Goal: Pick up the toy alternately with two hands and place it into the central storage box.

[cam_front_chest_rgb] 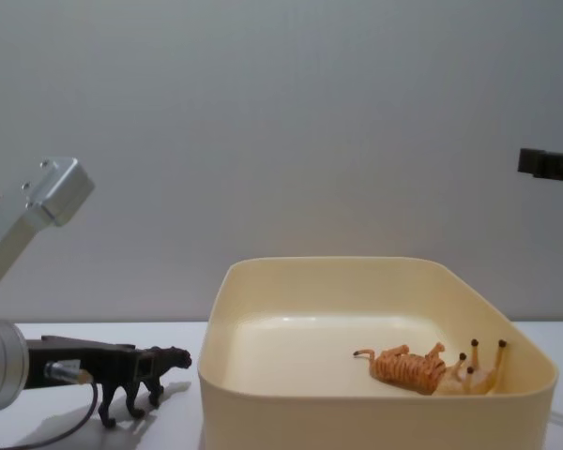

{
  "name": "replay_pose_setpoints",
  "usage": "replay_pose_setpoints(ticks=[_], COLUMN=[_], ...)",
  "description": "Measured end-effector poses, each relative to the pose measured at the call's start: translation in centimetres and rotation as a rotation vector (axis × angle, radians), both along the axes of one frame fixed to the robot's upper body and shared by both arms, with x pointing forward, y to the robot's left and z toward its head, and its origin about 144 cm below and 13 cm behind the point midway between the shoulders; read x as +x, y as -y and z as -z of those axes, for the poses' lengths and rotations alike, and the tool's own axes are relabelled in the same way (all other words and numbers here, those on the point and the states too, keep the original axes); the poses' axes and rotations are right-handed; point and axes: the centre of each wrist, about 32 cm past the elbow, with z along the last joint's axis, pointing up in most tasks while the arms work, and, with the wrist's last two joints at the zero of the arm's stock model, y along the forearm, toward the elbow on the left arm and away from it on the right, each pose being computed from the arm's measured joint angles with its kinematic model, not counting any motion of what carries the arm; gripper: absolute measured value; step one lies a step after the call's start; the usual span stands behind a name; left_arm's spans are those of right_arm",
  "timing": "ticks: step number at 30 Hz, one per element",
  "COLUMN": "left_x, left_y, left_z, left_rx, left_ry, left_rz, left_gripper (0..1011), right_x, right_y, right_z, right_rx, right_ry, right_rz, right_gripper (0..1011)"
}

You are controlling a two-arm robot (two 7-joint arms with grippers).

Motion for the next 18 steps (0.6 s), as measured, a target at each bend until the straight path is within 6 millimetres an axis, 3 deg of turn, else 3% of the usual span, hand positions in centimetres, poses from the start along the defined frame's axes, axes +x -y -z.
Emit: replay_pose_setpoints(ticks=[18], left_x=[0.9], left_y=[-0.3], left_z=[-2.4], left_rx=[0.001], left_ry=[0.138], left_rz=[-0.057], left_gripper=[280], right_x=[0.0], right_y=[0.0], right_z=[0.0], right_rx=[0.0], right_ry=[0.0], right_rz=[0.0], right_gripper=[1001])
